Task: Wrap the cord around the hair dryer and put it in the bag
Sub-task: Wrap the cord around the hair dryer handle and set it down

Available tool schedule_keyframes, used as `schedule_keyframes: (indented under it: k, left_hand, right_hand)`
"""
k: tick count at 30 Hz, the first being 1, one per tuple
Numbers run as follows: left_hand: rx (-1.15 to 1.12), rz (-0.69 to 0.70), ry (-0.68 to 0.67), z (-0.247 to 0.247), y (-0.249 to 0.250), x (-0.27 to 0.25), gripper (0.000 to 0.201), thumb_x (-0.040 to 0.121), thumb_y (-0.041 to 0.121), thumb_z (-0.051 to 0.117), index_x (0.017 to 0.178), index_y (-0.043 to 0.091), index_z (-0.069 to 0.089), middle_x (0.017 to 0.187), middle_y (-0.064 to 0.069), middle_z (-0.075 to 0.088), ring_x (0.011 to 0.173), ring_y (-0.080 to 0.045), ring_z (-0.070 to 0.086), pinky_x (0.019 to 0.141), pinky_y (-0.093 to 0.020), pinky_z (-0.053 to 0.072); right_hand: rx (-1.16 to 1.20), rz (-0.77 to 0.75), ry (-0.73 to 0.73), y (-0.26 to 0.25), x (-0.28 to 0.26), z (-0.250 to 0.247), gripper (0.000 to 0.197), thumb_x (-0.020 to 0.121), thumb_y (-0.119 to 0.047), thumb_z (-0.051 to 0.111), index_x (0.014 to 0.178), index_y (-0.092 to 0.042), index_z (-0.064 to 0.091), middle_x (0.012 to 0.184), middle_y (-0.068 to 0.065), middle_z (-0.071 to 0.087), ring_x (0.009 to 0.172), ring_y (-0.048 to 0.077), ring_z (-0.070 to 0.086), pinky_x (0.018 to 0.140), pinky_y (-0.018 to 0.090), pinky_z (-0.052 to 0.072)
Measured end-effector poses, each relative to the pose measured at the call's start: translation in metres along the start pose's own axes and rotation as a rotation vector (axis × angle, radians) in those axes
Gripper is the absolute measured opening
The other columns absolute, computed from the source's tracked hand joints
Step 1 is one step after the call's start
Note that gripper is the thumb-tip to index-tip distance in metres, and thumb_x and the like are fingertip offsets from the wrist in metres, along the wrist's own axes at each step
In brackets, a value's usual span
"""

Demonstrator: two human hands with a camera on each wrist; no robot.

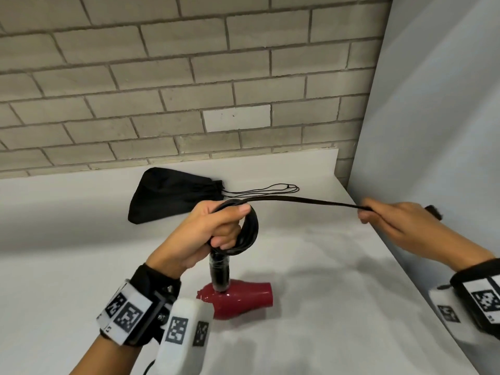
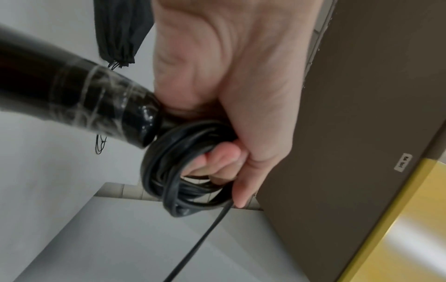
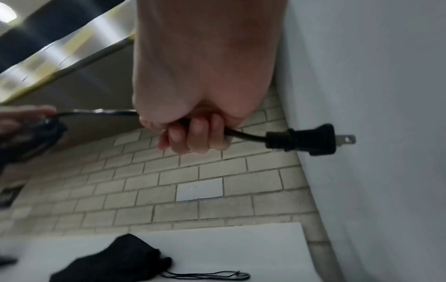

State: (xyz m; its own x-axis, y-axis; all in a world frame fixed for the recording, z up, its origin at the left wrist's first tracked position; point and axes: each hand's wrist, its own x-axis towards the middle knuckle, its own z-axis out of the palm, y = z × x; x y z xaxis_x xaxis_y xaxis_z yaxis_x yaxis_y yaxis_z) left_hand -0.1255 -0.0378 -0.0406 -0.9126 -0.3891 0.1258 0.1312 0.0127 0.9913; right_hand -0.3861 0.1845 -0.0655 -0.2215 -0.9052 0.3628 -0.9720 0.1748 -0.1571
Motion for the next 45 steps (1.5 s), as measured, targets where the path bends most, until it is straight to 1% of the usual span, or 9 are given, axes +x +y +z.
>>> schedule_keyframes:
  k: [5,11,15,20,27,34,38,40,45]
  left_hand:
    - [-0.266,0.038,0.133,-0.002,-0.002,0.008,0.047,0.085,0.037,0.061,0.06,0.017,0.026,0.039,0.012,0.025,0.035,-0.005,0.025,0.042,-0.019,0.031]
    - [-0.403,0.007,0.055,-0.001,-0.003,0.008,0.031,0.092,0.028,0.038,0.073,0.009,0.054,0.048,0.005,0.032,0.044,-0.013,0.031,0.053,-0.028,0.029]
    - [-0.471,-0.018,0.066,0.001,-0.006,0.011,0.032,0.095,0.031,0.038,0.08,0.008,0.056,0.052,0.004,0.035,0.049,-0.013,0.035,0.056,-0.025,0.034]
    - [-0.395,0.008,0.057,0.01,-0.009,0.013,0.034,0.097,0.035,0.039,0.09,0.006,0.053,0.06,0.002,0.038,0.056,-0.015,0.041,0.063,-0.027,0.038]
    - [-0.144,-0.05,-0.094,0.04,-0.017,0.01,0.031,0.092,0.034,0.042,0.093,0.007,0.057,0.062,0.004,0.049,0.06,-0.013,0.05,0.062,-0.021,0.044]
    - [0.019,-0.103,-0.201,0.061,-0.018,-0.004,0.048,0.096,0.043,0.036,0.062,0.015,0.055,0.052,0.01,0.05,0.05,-0.006,0.045,0.053,-0.019,0.037]
    - [0.001,-0.102,-0.286,0.063,-0.02,-0.008,0.066,0.092,0.059,0.019,0.074,0.005,0.053,0.05,0.005,0.043,0.049,-0.013,0.043,0.062,-0.025,0.039]
    - [0.064,-0.037,-0.308,0.064,-0.019,-0.011,0.051,0.09,0.06,0.035,0.076,0.015,0.055,0.051,0.009,0.04,0.049,-0.012,0.039,0.059,-0.025,0.036]
    - [0.113,0.008,-0.299,0.055,-0.009,-0.012,0.031,0.089,0.029,0.053,0.058,0.029,0.053,0.05,0.009,0.041,0.048,-0.012,0.038,0.056,-0.024,0.035]
  right_hand:
    - [0.087,0.185,-0.019,-0.015,-0.017,0.028,0.063,0.077,-0.079,-0.005,0.103,-0.039,0.037,0.079,-0.015,0.066,0.058,0.017,0.059,0.06,0.035,0.05]
    - [-0.046,0.211,0.29,-0.034,-0.024,0.032,0.03,0.09,-0.038,0.045,0.1,-0.02,0.067,0.072,0.001,0.074,0.051,0.029,0.065,0.041,0.031,0.048]
    - [-0.35,0.033,0.027,-0.062,-0.027,0.045,0.044,0.053,-0.002,0.08,0.089,-0.026,0.072,0.051,-0.004,0.059,0.025,0.027,0.046,0.034,0.02,0.019]
    - [-0.44,-0.336,-0.086,-0.103,-0.029,0.042,0.061,0.035,-0.002,0.075,0.091,-0.025,0.068,0.05,-0.004,0.052,0.025,0.018,0.042,0.038,0.02,0.013]
    - [-0.366,-0.651,0.003,-0.146,-0.01,0.016,0.034,0.07,-0.01,0.05,0.098,-0.024,0.063,0.059,-0.006,0.053,0.038,0.014,0.047,0.033,0.02,0.033]
    - [-0.273,-0.576,0.203,-0.154,0.023,-0.018,0.028,0.084,-0.008,0.045,0.087,-0.024,0.068,0.064,-0.005,0.058,0.042,0.013,0.04,0.037,0.022,0.027]
    - [-0.152,-0.381,0.148,-0.137,0.033,-0.032,0.022,0.089,-0.039,0.045,0.086,-0.018,0.049,0.046,-0.011,0.039,0.031,0.014,0.044,0.032,0.018,0.023]
    - [-0.137,-0.332,0.103,-0.126,0.036,-0.037,0.026,0.088,-0.048,0.04,0.087,-0.021,0.041,0.049,-0.014,0.032,0.032,0.015,0.044,0.036,0.014,0.016]
    - [0.014,-0.373,-0.089,-0.091,0.035,-0.034,0.036,0.097,-0.051,0.021,0.104,-0.026,0.046,0.084,-0.017,0.046,0.08,0.005,0.046,0.064,0.021,0.044]
